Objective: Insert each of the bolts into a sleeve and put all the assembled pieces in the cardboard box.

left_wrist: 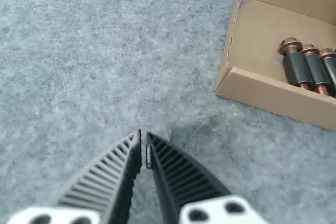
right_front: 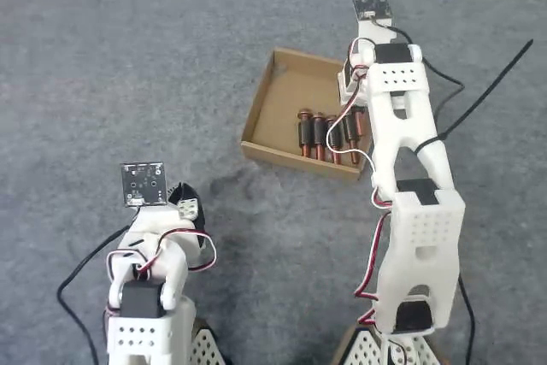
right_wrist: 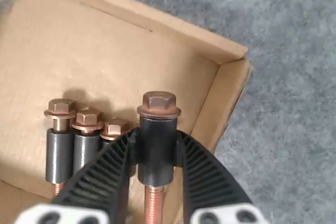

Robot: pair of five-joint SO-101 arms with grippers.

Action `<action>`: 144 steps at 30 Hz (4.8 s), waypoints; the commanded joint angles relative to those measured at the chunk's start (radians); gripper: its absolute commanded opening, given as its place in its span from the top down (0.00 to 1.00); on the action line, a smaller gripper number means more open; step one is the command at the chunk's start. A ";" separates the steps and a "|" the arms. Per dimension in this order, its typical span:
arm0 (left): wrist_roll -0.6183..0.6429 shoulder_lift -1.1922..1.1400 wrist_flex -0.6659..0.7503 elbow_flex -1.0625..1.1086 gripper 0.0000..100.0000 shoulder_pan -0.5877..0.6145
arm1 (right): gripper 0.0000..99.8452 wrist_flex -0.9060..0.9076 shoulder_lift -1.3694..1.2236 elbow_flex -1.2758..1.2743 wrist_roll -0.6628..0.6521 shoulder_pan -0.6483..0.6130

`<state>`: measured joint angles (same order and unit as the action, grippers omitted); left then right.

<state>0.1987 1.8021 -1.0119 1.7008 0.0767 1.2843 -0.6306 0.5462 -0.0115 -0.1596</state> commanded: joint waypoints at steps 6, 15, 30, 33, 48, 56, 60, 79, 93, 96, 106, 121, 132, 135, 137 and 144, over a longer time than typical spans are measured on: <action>-0.011 0.005 0.018 -0.015 0.99 0.005 | 0.86 0.053 0.038 0.069 0.014 -0.030; -0.011 0.005 0.018 -0.015 0.99 0.005 | 0.99 0.145 0.185 0.066 0.078 -0.019; -0.011 0.005 0.018 -0.015 0.99 0.008 | 0.99 0.498 0.618 0.041 0.166 -0.015; -0.011 0.005 0.018 -0.015 0.99 0.008 | 0.99 0.495 0.740 -0.057 0.166 -0.015; -0.011 0.005 0.017 -0.015 0.99 0.008 | 0.99 0.209 1.366 -0.801 0.155 0.065; -0.011 0.005 0.014 -0.015 0.99 0.009 | 0.99 0.041 1.685 -1.135 0.133 0.065; -0.011 0.005 0.014 -0.015 0.99 0.009 | 0.99 -0.073 1.853 -1.350 0.081 0.065; -0.011 0.005 0.014 -0.015 0.99 0.009 | 0.99 -0.619 2.130 -2.078 0.077 0.058; -0.011 0.005 0.012 -0.015 0.99 0.009 | 0.99 -0.567 2.130 -2.237 0.083 0.065; -0.011 0.005 0.012 -0.015 0.99 0.009 | 0.99 -0.464 2.130 -2.237 0.083 0.058; -0.011 0.005 0.012 -0.015 0.99 0.009 | 0.99 -0.369 2.130 -2.220 0.081 0.058; -0.011 0.006 -0.009 -0.015 0.99 0.005 | 0.99 -0.154 2.390 -2.234 0.078 0.143; -0.005 0.006 -0.018 -0.015 0.99 0.009 | 0.99 0.024 2.443 -2.231 0.080 0.142; -0.005 0.011 -0.054 -0.015 0.99 0.011 | 0.99 0.024 2.443 -2.231 0.080 0.142; -0.003 0.011 -0.057 -0.015 0.99 0.011 | 0.99 0.024 2.443 -2.231 0.080 0.142; -0.009 0.008 -0.201 -0.015 0.99 0.009 | 0.99 0.024 2.443 -2.231 0.080 0.142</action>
<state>0.1972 1.8021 -1.0886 1.7008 0.0844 1.3042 1.7921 -1.6709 0.0806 -0.0338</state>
